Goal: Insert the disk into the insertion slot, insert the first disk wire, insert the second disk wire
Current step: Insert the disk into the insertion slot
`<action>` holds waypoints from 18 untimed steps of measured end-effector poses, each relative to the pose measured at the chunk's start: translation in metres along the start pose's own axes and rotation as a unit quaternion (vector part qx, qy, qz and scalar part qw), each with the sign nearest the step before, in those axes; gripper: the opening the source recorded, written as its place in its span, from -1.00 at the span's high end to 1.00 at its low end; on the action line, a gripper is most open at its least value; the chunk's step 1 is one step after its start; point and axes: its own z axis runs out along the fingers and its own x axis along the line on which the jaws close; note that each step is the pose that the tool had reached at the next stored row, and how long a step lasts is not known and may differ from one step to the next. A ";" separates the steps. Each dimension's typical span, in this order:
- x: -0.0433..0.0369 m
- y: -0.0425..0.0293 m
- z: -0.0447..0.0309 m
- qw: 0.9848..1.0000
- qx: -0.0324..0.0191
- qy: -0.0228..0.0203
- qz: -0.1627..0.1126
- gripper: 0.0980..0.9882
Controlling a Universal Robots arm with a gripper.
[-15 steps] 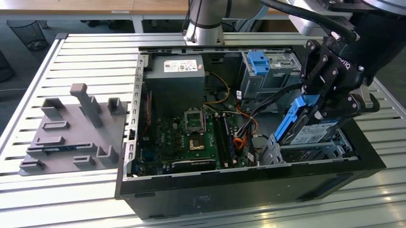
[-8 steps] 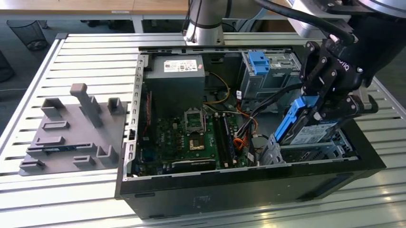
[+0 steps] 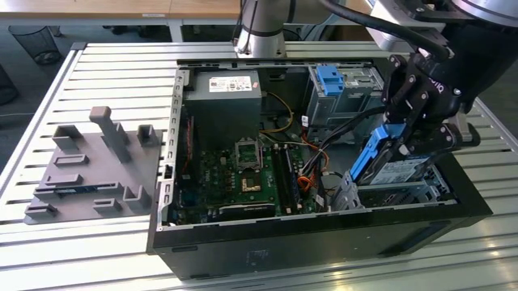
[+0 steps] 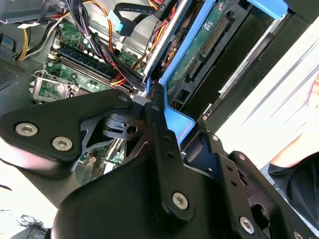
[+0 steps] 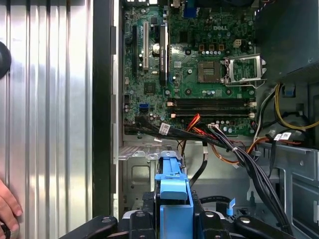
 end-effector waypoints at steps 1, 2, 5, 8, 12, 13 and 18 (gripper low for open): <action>0.0000 0.0000 0.0004 1.000 0.000 0.000 0.000 0.40; 0.0000 0.0000 0.0007 1.000 0.000 0.000 0.000 0.40; 0.0000 0.0000 0.0017 1.000 0.000 0.000 0.000 0.40; 0.0000 0.0000 0.0027 1.000 0.000 0.000 0.000 0.40; 0.0000 -0.0001 0.0042 1.000 0.000 0.000 0.000 0.40; 0.0000 -0.0001 0.0045 1.000 0.000 0.000 0.000 0.40; 0.0000 -0.0001 0.0058 1.000 0.000 0.000 0.000 0.40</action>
